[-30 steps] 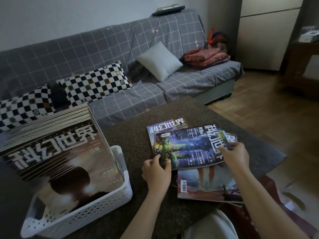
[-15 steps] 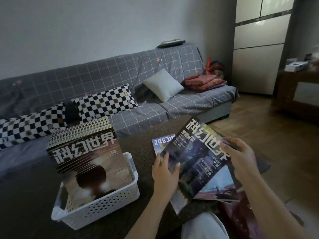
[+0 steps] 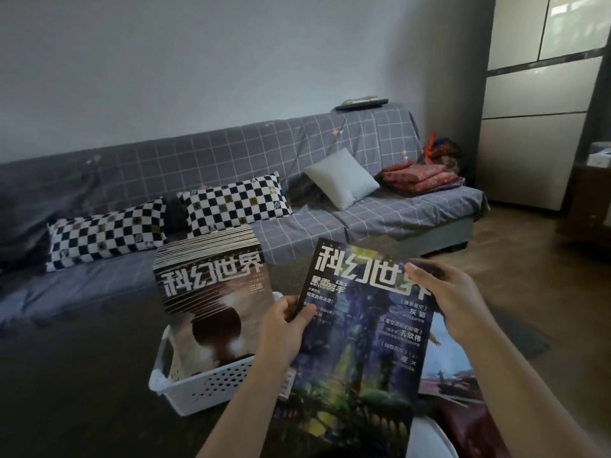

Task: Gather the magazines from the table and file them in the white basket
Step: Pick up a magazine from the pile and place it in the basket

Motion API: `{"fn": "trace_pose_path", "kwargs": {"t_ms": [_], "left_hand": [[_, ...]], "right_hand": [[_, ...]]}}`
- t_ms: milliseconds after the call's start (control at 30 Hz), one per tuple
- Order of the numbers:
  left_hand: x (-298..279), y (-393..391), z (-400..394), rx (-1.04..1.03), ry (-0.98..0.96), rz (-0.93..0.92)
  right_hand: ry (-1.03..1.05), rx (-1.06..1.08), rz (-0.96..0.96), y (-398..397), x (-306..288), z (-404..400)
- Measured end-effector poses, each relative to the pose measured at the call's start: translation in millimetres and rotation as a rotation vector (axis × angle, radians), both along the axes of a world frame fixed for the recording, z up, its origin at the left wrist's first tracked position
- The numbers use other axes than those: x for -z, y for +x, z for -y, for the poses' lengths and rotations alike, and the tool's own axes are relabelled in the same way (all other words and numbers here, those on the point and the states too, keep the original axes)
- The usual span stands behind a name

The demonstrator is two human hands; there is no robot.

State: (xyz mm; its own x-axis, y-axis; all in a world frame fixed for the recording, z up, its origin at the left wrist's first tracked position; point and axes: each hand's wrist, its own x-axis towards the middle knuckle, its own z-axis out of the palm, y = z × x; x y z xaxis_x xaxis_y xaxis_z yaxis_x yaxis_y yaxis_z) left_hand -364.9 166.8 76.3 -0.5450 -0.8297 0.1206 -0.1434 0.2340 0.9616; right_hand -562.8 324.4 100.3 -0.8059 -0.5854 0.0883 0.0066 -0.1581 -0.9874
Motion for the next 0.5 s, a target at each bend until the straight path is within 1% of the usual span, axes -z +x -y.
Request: {"fn": "trace_pose_path", "kwargs": {"t_ms": [100, 233, 367, 433, 500], "left_hand": [[-7.2, 22.4, 8.4, -0.102, 0.009, -0.091], [-13.6, 50.0, 24.6, -0.227, -0.034, -0.17], [-16.2, 75.3, 40.8, -0.326, 0.071, -0.316], [-18.3, 86.9, 47.8, -0.349, 0.101, -0.374], [-22.3, 97.5, 54.8, -0.379, 0.096, -0.405]], "right_hand": [[0.001, -0.088, -0.019, 15.6, -3.9, 15.4], [0.098, -0.243, -0.109, 38.2, -8.6, 35.9], [0.131, -0.348, -0.17, 65.6, -11.9, 61.7], [0.15, -0.354, -0.211, 78.5, -12.8, 77.3], [0.156, -0.307, -0.274, 88.6, -16.2, 94.4]]}}
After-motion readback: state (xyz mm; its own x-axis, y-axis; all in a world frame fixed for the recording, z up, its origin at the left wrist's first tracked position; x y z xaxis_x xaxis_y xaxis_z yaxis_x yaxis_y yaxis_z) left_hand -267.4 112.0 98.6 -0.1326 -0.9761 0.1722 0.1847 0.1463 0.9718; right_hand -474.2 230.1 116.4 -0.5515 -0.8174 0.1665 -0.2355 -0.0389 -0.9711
